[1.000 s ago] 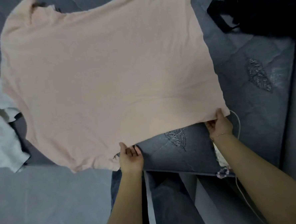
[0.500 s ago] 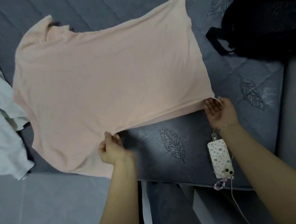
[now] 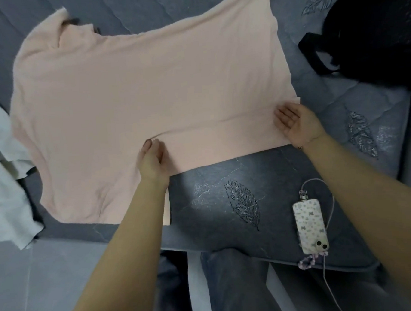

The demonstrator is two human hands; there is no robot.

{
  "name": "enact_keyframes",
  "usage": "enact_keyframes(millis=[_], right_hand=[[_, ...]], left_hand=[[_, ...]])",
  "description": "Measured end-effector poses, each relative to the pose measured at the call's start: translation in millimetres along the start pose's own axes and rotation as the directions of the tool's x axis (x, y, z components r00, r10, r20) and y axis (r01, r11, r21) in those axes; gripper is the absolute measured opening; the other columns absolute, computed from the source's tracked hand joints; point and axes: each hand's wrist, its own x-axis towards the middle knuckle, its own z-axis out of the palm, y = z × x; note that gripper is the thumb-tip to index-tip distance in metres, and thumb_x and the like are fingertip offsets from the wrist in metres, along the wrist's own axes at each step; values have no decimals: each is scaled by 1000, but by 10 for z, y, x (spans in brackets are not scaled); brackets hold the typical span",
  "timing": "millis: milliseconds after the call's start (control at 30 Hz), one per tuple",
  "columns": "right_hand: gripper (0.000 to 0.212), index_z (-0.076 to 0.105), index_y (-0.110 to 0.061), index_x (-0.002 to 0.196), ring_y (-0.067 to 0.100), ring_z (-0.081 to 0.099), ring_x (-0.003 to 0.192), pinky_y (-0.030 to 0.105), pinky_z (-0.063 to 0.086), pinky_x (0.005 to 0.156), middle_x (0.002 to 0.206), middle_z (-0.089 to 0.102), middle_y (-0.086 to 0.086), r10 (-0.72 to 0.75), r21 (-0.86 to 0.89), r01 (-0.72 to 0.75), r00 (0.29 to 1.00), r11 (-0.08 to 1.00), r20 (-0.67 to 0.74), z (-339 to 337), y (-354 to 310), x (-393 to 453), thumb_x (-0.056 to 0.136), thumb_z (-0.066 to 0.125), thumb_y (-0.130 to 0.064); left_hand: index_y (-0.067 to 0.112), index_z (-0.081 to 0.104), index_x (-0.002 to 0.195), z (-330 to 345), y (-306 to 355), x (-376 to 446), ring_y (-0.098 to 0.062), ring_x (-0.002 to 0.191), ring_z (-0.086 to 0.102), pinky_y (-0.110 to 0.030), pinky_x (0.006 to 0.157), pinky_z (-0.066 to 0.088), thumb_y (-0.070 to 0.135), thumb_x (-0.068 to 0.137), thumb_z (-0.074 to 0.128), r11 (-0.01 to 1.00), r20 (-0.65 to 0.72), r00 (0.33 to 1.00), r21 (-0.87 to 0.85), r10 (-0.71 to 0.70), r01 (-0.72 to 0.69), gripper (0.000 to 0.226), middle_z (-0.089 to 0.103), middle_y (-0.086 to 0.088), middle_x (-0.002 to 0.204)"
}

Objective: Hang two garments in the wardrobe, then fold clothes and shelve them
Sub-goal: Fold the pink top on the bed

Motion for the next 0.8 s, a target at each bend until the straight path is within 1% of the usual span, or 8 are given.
enact_keyframes(millis=[100,167,300,367,467,567,667,800], right_hand=[[14,64,-12,106,13,64,101,25,52,91,109,66,1,-177,-272,158,983,949,-49,46,192,-222,96,55,-16],[17,67,-12,108,15,63,103,24,50,95,110,67,2,-240,-480,216,971,850,12,140,434,-478,94,57,-11],[18,69,-19,93,13,65,97,24,52,89,106,70,4,-32,-667,189,970,721,240,519,1135,-997,95,56,-7],[13,68,-15,101,12,61,96,24,50,88,106,67,3,54,-749,191,956,635,289,755,1535,-1132,95,58,-9],[31,55,-12,123,15,57,103,30,48,95,110,59,1,109,-780,141,960,610,259,1140,2086,-1252,95,61,-22],[37,49,-12,121,22,59,100,36,51,92,109,59,8,138,-761,51,973,647,183,1455,2468,-1316,92,66,-27],[19,62,-6,92,23,60,87,31,50,78,100,66,16,145,-786,57,972,616,184,1639,2670,-1372,90,68,-24],[8,67,-8,92,17,65,76,26,58,65,93,70,11,101,-605,-3,987,796,128,1801,2723,-1507,92,66,-16]], left_hand=[[12,54,115,-288,62,-124,-13,91,64,-24,83,52,3,97,53,996,137,991,89,-6,-7,20,65,-3,98],[10,61,107,-547,99,-276,-16,91,69,-24,79,55,2,95,56,974,127,991,215,48,-75,15,71,-7,103],[14,64,93,-1226,70,-466,-16,86,64,-24,76,52,2,92,61,942,-133,982,324,131,-82,12,69,-1,91],[9,62,97,-1553,29,-446,-19,92,57,-34,87,53,5,91,64,943,-312,943,334,117,-7,7,63,-3,93],[-3,57,113,-1937,-1,-382,-23,96,56,-43,102,46,16,89,69,905,-491,865,408,106,120,33,59,-12,101],[-5,56,114,-2151,14,-294,-26,104,58,-38,100,46,30,87,72,898,-473,879,410,60,159,48,61,-14,108],[9,46,77,-2258,126,-181,-20,84,49,-34,89,46,30,90,68,940,-353,936,315,-10,129,32,52,-9,83],[15,36,66,-2380,401,-56,-18,79,48,-40,91,50,24,92,66,944,-245,970,319,-4,85,41,48,-7,78]])
